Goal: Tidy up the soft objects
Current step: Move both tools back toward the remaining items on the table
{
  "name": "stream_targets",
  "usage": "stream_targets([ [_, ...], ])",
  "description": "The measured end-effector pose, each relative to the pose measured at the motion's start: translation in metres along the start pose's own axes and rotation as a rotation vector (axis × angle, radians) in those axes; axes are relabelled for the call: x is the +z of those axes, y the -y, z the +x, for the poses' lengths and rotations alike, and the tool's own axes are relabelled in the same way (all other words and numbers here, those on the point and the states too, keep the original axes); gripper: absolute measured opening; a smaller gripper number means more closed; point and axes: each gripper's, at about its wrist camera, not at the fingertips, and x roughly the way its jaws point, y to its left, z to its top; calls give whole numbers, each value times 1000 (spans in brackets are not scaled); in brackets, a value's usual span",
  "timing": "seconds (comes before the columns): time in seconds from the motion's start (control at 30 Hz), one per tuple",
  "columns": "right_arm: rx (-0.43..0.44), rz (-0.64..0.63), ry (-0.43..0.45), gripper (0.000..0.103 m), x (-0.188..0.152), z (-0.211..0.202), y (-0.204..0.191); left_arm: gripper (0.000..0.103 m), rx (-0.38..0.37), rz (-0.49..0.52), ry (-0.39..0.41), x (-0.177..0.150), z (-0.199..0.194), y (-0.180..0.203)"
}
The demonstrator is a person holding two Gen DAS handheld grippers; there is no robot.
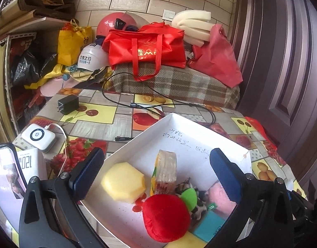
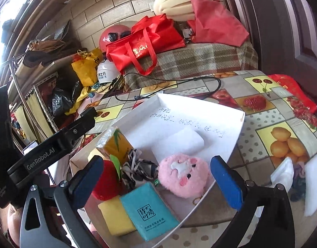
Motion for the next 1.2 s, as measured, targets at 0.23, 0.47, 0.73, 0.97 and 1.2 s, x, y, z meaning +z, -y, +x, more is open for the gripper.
stream_targets([
  [0.23, -6, 30, 54, 103, -3, -21, 12, 103, -23, 14, 29, 3, -8, 7],
  [0.47, -72, 65, 215, 103, -9, -61, 46, 103, -83, 41, 69, 3, -24, 26],
  [0.73, -395, 2, 403, 103, -30, -123, 113, 103, -357, 95, 74, -19, -43, 84],
  [0.97, -507, 105, 324, 103, -35, -138, 187, 103, -587, 363, -112, -84, -48, 178],
  [1.2, -384, 96, 177, 103, -39, -117, 204, 95, -637, 645, -286, -140, -45, 227],
])
